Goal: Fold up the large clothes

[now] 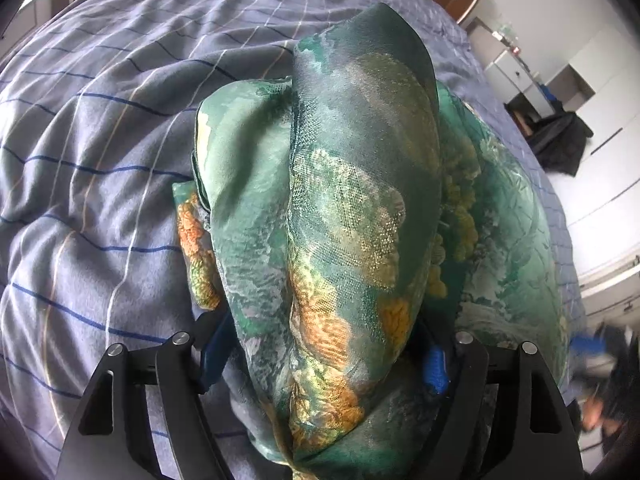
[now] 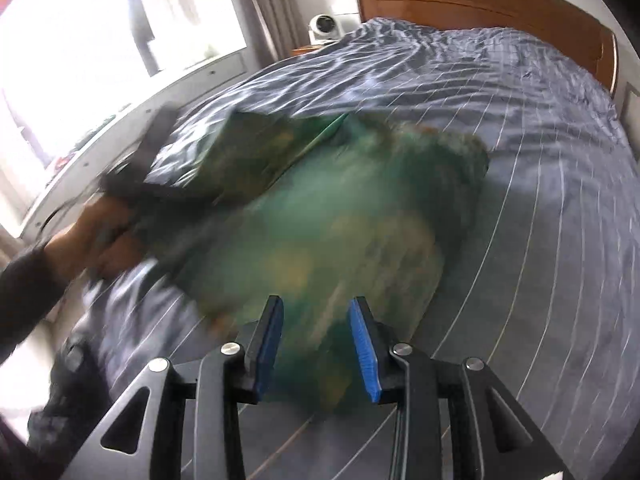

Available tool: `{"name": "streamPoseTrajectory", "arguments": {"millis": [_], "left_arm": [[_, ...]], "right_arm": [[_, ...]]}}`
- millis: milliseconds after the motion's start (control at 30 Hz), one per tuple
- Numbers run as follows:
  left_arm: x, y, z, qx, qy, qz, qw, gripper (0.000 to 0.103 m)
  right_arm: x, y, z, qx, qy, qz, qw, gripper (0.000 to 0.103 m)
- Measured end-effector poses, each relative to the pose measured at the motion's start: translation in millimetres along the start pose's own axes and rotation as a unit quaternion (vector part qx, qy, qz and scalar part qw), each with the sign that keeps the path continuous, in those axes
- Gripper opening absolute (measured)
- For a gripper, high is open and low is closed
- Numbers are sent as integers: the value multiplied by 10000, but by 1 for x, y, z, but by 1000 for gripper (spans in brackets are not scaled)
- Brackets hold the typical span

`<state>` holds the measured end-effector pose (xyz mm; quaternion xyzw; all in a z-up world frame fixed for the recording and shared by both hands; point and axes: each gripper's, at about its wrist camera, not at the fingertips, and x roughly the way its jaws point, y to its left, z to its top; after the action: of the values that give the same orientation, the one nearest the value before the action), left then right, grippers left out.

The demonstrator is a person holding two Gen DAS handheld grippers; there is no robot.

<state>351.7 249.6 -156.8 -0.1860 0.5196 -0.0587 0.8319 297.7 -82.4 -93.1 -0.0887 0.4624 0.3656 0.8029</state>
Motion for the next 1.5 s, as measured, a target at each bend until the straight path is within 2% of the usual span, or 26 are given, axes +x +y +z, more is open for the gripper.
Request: {"name": "streamPoseTrajectory", "arguments": {"millis": [100,200,300,400,500,667,867,967,1033,1133,1333,1467,1500], "left_arm": [[2,0,1,-19,7,8,10000,80],[3,-1,1,-41,-4,103,9999,80],[-1,-8,0,33,-100,272,9996,80],[-13,-19,-2,130,-340,463,9983,80],[-28,-30,-5,223,-606,682,9956,81],[-49,-44,-10,333,-885,901,9914,82],[-76,-63,-12,567,-1242,1192,9834,82],[-87,-72,-15,708,-1397,1393,9778,87],[-93,-79,-17,818,-1547,1593,9716,94],[-100,-91,-19,999,-1812,1921,9593,95],[-103,-105,-25,1311,-1811,2382,9452,103],[-107,-92,-31,1233,-1528,2209,9553,103],[-110,-80,-30,1069,-1400,2070,9624,103]], "right_arm": [[19,6,-25,168,121,-5,9998,35],[45,-4,-28,607,225,93,9979,34],[48,-1,-28,632,178,-9,9978,34],[26,13,-31,496,-40,-233,9985,40],[0,17,-37,449,-271,-372,9979,62],[-31,18,-50,440,-486,-724,9952,66],[-42,19,-65,427,-505,-1113,9916,66],[-43,17,-70,481,-466,-1205,9904,66],[-45,16,-73,554,-482,-1231,9897,66],[-50,16,-76,593,-567,-1282,9883,66],[-59,13,-78,715,-650,-1334,9863,66],[-67,10,-80,847,-765,-1528,9816,66],[-68,9,-80,849,-767,-1561,9811,66]]}}
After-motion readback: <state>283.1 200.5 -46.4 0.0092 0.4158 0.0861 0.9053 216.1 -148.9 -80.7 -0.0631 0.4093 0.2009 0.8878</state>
